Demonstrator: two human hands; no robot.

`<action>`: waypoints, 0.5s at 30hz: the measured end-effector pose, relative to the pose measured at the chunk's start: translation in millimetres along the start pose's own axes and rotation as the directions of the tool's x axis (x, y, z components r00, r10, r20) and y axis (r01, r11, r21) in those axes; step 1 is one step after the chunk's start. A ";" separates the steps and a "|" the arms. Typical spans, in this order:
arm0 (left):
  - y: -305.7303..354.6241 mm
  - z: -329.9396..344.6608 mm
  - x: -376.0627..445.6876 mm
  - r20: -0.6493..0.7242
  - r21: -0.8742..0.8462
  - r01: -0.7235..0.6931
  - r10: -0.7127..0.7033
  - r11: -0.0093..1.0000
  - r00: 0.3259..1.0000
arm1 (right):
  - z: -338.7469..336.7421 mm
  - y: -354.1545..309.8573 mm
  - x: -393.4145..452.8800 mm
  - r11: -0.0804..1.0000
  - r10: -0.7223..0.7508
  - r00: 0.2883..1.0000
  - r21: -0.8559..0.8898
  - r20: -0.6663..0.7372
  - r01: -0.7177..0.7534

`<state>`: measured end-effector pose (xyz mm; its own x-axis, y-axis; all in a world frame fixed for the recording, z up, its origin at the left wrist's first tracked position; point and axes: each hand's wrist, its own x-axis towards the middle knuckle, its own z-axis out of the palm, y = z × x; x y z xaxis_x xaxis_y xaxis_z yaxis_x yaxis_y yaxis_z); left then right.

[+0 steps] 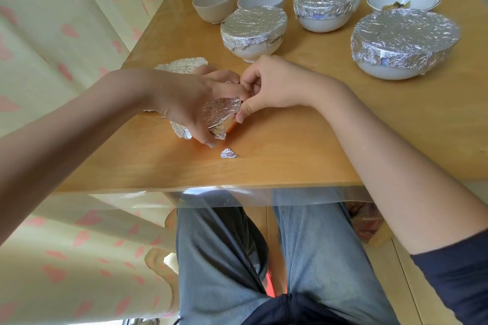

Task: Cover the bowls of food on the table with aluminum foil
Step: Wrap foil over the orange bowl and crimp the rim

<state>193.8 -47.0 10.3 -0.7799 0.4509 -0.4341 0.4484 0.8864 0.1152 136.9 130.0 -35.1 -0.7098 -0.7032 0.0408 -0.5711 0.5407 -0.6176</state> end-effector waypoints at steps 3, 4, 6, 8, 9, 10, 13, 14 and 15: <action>-2.6 -0.1 -0.1 0.010 -0.049 0.010 -0.009 0.999 1.000 | -4.7 -4.8 2.9 0.999 0.001 0.996 0.049 0.089 -0.006; -0.4 0.8 -0.9 0.001 -0.046 0.031 -0.031 0.998 1.000 | -5.4 -4.6 1.0 0.999 0.015 0.996 0.050 0.093 -0.020; 3.9 1.8 -1.8 -0.015 -0.008 0.060 -0.060 0.998 0.998 | -5.0 0.1 -8.4 0.998 0.064 0.996 0.003 0.056 -0.064; 7.4 4.7 -2.2 -0.038 0.005 0.096 -0.095 0.995 0.995 | -1.1 6.7 -24.1 0.994 0.107 0.992 -0.014 -0.060 -0.108; 8.6 5.2 -2.5 -0.054 0.009 0.116 -0.115 0.993 0.992 | 2.4 8.2 -32.8 0.993 0.115 0.985 0.016 -0.126 -0.114; 9.5 5.1 -2.9 -0.058 0.009 0.142 -0.141 0.990 0.988 | 6.4 7.4 -41.1 0.993 0.114 0.977 0.045 -0.181 -0.107; 9.1 0.7 -6.5 0.021 0.004 0.239 -0.239 0.971 0.971 | 22.2 -7.4 -59.6 0.994 0.110 0.960 0.031 -0.257 -0.105; 7.2 -1.1 -8.1 0.022 0.033 0.240 -0.240 0.970 0.970 | 27.1 -14.2 -63.2 0.994 0.106 0.957 0.005 -0.271 -0.109; 4.4 -2.8 -9.6 0.009 0.071 0.216 -0.217 0.974 0.976 | 31.3 -21.1 -65.4 0.993 0.101 0.952 -0.024 -0.288 -0.113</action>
<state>202.0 -47.1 17.5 -0.8549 0.2464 -0.4566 0.2989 0.9532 -0.0452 208.3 150.1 -49.3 -0.8525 -0.4820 0.2023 -0.4971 0.6278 -0.5990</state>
